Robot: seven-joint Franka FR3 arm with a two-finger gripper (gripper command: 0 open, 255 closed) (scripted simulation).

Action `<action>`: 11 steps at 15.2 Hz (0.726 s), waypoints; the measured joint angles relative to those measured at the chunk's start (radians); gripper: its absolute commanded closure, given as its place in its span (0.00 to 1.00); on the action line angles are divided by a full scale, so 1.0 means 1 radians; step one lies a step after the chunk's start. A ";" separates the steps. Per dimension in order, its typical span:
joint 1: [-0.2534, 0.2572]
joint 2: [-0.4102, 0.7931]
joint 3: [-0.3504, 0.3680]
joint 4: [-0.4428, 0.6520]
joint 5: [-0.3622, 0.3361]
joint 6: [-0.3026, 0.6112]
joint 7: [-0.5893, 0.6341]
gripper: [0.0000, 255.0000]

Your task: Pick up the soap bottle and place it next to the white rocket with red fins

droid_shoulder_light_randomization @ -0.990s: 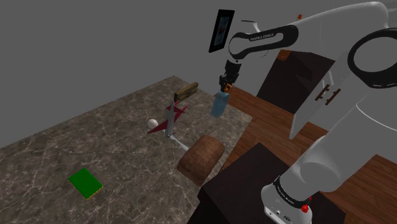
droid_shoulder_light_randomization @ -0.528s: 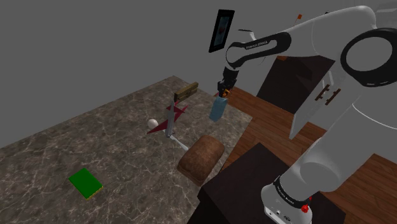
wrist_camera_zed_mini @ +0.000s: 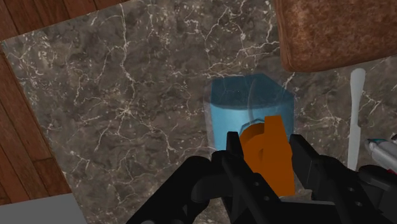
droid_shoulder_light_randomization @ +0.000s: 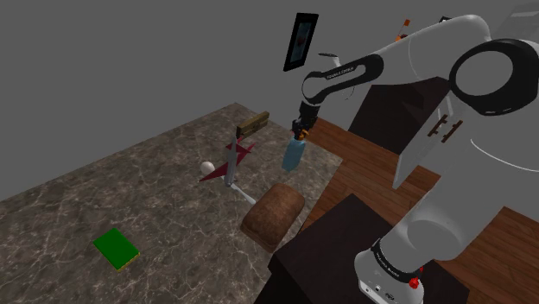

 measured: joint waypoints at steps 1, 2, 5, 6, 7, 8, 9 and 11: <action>0.000 0.005 0.000 -0.007 0.001 0.013 -0.001 1.00; -0.001 0.013 0.000 -0.011 0.003 0.024 -0.002 1.00; -0.001 0.041 0.002 -0.024 0.011 0.064 -0.005 1.00; -0.002 0.050 0.002 -0.029 0.013 0.078 -0.008 1.00; -0.003 0.060 0.003 -0.032 0.016 0.091 -0.011 1.00; -0.004 0.069 0.003 -0.036 0.019 0.103 -0.014 1.00; -0.005 0.077 0.003 -0.039 0.022 0.115 -0.017 1.00; -0.005 0.095 0.005 -0.045 0.026 0.139 -0.018 1.00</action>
